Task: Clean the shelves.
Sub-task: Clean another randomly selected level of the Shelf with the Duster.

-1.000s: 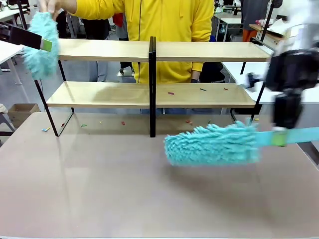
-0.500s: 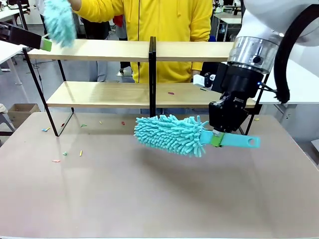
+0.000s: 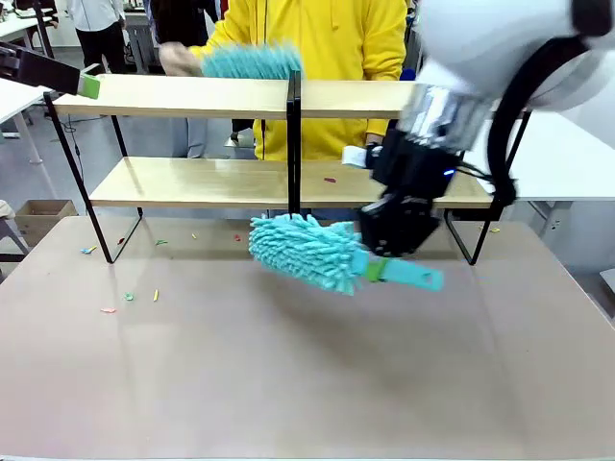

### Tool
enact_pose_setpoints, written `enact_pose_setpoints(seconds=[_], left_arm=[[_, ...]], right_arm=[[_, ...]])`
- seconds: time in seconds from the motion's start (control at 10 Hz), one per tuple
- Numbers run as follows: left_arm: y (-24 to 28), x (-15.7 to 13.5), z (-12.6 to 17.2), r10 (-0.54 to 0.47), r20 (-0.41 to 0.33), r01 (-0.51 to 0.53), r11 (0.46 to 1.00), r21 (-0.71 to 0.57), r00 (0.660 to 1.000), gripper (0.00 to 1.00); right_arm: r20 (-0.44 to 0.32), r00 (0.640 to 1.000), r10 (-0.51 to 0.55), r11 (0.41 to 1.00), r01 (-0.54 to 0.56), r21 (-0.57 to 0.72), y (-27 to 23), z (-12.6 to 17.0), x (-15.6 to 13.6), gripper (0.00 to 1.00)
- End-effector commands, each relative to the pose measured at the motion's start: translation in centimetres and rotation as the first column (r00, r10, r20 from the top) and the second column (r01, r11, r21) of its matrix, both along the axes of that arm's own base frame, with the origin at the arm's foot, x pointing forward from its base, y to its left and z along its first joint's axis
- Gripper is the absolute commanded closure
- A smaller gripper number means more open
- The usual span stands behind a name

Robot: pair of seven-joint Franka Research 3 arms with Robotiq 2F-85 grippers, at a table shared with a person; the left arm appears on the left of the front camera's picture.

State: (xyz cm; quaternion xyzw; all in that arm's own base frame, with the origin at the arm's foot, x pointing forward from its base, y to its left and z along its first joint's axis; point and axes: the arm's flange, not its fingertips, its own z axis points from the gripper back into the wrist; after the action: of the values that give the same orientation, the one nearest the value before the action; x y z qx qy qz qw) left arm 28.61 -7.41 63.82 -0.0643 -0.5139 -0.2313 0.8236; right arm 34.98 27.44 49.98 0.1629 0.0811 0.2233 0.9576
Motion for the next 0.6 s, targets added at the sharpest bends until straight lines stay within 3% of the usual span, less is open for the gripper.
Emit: enact_pose_setpoints(seconds=[0.0, 0.2, 0.4, 0.5], left_arm=[[0.0, 0.0, 0.1, 0.006, 0.003, -0.006, 1.000, 0.002, 1.000, 0.00], [0.0, 0.0, 0.1, 0.006, 0.003, -0.006, 1.000, 0.002, 1.000, 0.00], [0.0, 0.0, 0.1, 0.006, 0.003, -0.006, 1.000, 0.002, 1.000, 0.00], [0.0, 0.0, 0.1, 0.006, 0.003, -0.006, 1.000, 0.002, 1.000, 0.00]], right_arm=[[0.127, 0.983, -0.133, 0.989, 0.139, -0.040, 4.8, -2.2, 1.4, 0.87], [0.274, 0.935, -0.225, 0.972, 0.235, -0.004, 8.5, -3.4, 1.8, 0.87], [0.243, 0.958, -0.149, 0.985, 0.166, -0.048, 10.1, -4.8, 1.9, 0.87], [0.245, 0.956, -0.163, 0.982, 0.181, -0.052, 10.6, -5.3, 2.3, 0.87]])
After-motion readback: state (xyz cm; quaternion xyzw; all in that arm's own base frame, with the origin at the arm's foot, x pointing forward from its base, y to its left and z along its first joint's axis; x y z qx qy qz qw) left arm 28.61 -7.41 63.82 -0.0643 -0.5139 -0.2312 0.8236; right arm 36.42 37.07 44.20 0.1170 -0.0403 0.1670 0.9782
